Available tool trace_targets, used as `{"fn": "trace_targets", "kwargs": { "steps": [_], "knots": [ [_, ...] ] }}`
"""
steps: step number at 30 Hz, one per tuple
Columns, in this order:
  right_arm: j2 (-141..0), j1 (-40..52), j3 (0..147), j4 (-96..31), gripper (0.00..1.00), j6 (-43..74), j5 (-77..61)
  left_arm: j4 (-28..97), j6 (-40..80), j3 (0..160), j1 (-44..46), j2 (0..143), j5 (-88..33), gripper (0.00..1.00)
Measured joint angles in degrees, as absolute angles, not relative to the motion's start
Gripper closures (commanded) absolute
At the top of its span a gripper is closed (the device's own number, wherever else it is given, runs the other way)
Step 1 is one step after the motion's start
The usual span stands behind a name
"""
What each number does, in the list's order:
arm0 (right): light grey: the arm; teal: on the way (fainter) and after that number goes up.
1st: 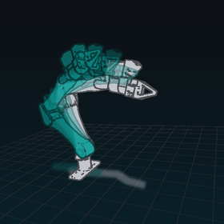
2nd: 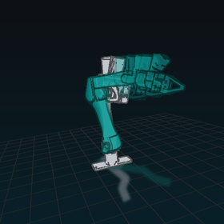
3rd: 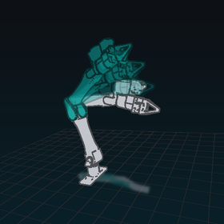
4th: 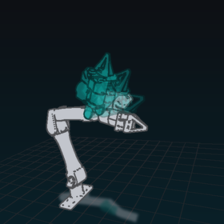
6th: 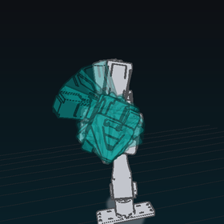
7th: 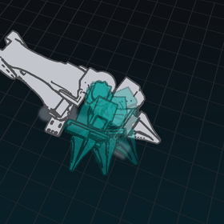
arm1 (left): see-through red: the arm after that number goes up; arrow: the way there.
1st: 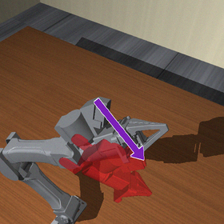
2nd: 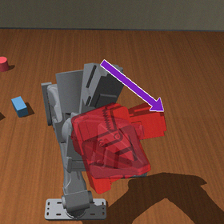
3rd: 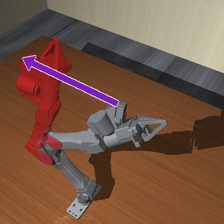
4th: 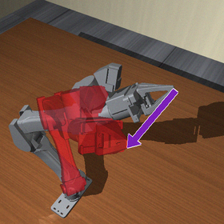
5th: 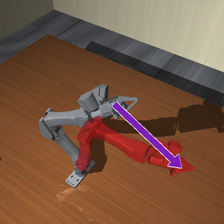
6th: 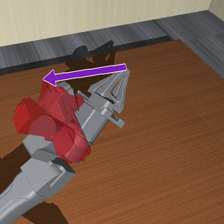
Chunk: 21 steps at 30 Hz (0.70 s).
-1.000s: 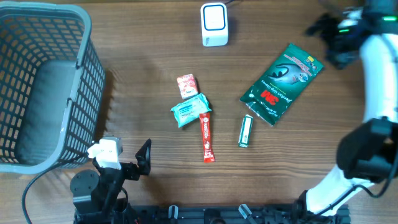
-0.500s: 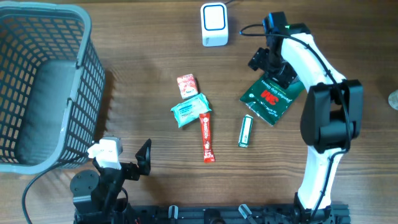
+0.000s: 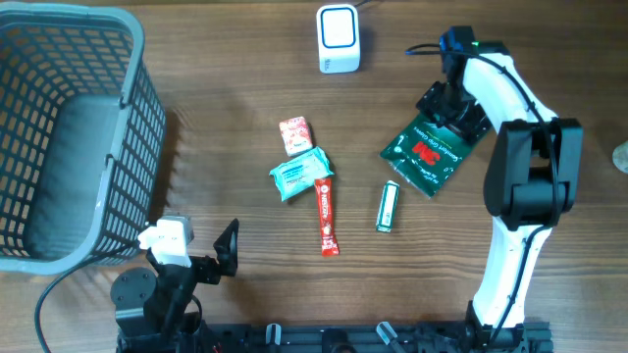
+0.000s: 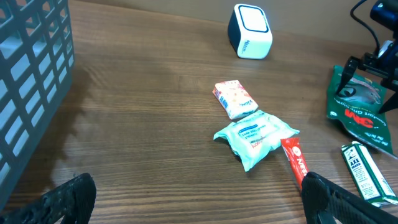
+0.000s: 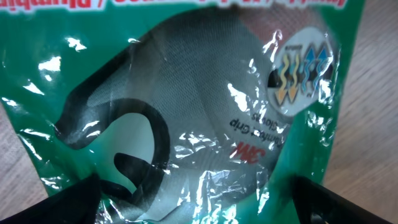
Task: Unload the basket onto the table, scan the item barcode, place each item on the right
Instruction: 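Return right gripper to the green glove pack and grasp its top edge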
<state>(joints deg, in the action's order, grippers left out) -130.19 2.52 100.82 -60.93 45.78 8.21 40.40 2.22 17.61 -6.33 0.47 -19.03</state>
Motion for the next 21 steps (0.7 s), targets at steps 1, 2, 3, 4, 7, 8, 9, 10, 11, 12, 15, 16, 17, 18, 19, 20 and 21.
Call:
{"fn": "trace_targets", "kwargs": {
  "steps": [1, 2, 3, 4, 7, 8, 9, 10, 11, 12, 15, 16, 17, 18, 19, 20, 21],
  "knots": [
    [-130.39, 2.33, 101.03, -60.8, 0.04, 45.28, 7.92, 40.4, 2.22, 17.61, -6.33, 0.49, -19.03, 0.0],
    [-130.78, 2.15, 101.47, -60.8, 0.08, 44.75, 7.55, 40.42, 2.2, 17.61, -6.33, 0.47, -19.03, 0.0],
    [-131.11, 2.13, 101.86, -60.8, 0.12, 44.53, 7.35, 40.42, 2.2, 17.61, -6.33, 0.47, -19.03, 0.0],
    [-131.2, 2.13, 101.97, -60.77, 0.16, 44.47, 7.33, 40.42, 2.22, 17.58, -6.33, 0.47, -19.03, 0.0],
    [-132.11, 2.22, 103.13, -60.12, 0.19, 43.64, 6.44, 40.45, 2.22, 17.58, -6.33, 0.47, -19.03, 0.0],
    [-132.18, 2.22, 103.28, -60.12, 0.19, 43.59, 6.44, 40.45, 2.22, 17.61, -6.33, 0.47, -19.03, 0.0],
    [-132.18, 2.24, 103.28, -60.14, 0.19, 43.57, 6.42, 40.45, 2.22, 17.58, -6.33, 0.47, -19.03, 0.0],
    [-132.18, 2.26, 103.28, -60.14, 0.17, 43.48, 6.44, 40.45, 2.2, 17.58, -6.33, 0.47, -19.03, 0.0],
    [-132.18, 2.24, 103.28, -60.16, 0.12, 43.46, 6.42, 40.45, 2.2, 17.61, -6.33, 0.47, -19.03, 0.0],
    [-132.18, 2.24, 103.35, -60.29, 0.04, 43.46, 6.44, 40.45, 2.22, 17.61, -6.33, 0.47, -19.03, 0.0],
    [-133.1, 1.96, 105.56, -63.51, 0.0, 42.96, 6.11, 40.45, 2.22, 17.58, -6.33, 0.47, -19.03, 0.0],
    [-133.45, 1.85, 106.41, -64.62, 0.01, 42.81, 5.76, 40.47, 2.2, 17.61, -6.33, 0.47, -19.03, 0.0],
    [-134.15, 1.78, 107.98, -66.43, 0.0, 42.74, 5.34, 40.47, 2.22, 17.58, -6.33, 0.47, -19.03, 0.0],
    [-134.91, 1.78, 109.51, -67.99, 0.01, 42.57, 4.93, 40.49, 2.22, 17.61, -6.33, 0.47, -19.03, 0.0],
    [-135.63, 1.8, 110.93, -69.3, 0.0, 42.37, 4.49, 40.49, 2.22, 17.61, -6.33, 0.47, -19.03, 0.0],
    [-136.33, 1.83, 112.31, -70.3, 0.0, 42.26, 4.03, 40.49, 2.22, 17.61, -6.33, 0.47, -19.03, 0.0],
    [-136.81, 1.91, 113.27, -70.54, 0.0, 42.15, 3.6, 40.49, 2.22, 17.58, -6.33, 0.47, -19.03, 0.0]
  ]
}}
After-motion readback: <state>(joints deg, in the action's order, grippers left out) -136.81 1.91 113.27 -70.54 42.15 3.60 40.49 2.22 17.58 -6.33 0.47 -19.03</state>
